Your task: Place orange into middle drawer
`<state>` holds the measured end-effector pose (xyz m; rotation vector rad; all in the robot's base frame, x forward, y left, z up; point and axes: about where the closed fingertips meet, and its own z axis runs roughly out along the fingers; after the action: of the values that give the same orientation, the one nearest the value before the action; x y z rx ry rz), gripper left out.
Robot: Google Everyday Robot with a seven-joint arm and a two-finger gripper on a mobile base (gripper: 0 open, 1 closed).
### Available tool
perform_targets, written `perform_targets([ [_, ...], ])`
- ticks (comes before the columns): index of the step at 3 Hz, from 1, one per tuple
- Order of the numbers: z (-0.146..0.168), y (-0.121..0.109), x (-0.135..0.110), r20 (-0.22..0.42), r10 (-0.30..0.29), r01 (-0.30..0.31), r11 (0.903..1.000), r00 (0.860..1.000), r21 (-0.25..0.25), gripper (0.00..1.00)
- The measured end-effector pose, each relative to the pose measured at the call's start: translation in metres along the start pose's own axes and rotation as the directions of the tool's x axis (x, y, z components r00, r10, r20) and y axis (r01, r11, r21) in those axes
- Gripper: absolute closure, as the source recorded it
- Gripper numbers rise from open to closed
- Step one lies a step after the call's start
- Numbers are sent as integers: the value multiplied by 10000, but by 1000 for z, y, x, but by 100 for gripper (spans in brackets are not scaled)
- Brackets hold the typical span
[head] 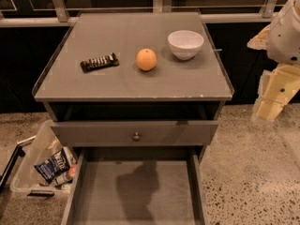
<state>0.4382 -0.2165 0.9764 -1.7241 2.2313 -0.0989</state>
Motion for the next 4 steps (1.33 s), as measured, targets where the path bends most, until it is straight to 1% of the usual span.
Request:
perform_targets([
  [1,-2,-3,-6,110,36,-38,9998,9999,197,0],
  [2,-2,-13,-24,660,12,-51,9982,9978,594,0],
  [3,2,-32,-49,1536,-282,120,9944,9877,1051,0],
  [4,13,-57,-72,2777,-732,346,9893,9579,1417,0],
])
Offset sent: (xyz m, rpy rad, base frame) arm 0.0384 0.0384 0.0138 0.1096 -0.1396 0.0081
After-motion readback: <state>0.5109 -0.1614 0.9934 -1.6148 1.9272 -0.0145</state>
